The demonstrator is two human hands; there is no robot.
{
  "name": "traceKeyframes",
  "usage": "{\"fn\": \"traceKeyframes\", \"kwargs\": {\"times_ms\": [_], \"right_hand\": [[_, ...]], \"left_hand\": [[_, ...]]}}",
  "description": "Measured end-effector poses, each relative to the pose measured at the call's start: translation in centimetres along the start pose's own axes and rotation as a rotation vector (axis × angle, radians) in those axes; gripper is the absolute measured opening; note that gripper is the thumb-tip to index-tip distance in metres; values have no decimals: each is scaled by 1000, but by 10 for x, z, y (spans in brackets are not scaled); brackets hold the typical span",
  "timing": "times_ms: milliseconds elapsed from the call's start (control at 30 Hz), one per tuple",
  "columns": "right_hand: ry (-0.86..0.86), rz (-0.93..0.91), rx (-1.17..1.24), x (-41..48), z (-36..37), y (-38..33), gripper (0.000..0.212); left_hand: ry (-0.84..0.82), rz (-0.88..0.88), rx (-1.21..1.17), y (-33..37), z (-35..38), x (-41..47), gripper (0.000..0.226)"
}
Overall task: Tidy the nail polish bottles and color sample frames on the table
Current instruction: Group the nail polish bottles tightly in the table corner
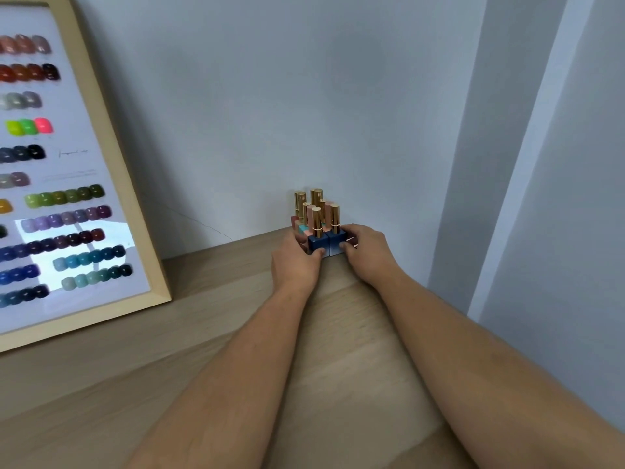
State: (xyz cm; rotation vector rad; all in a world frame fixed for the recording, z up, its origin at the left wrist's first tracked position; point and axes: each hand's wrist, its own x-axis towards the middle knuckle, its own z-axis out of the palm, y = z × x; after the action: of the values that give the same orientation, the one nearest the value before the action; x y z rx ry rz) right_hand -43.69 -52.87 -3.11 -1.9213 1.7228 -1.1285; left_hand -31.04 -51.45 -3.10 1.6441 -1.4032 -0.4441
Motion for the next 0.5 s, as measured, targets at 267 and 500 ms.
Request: {"fn": "traceKeyframes", "kwargs": {"times_ms": [267, 500], "right_hand": [[73, -57, 64, -42, -11, -9, 40], [-25, -120, 30, -112, -15, -38, 33]], "left_hand": [[-8, -31, -13, -3, -29, -33, 34], [-35, 53, -56, -20, -79, -93, 29]]}}
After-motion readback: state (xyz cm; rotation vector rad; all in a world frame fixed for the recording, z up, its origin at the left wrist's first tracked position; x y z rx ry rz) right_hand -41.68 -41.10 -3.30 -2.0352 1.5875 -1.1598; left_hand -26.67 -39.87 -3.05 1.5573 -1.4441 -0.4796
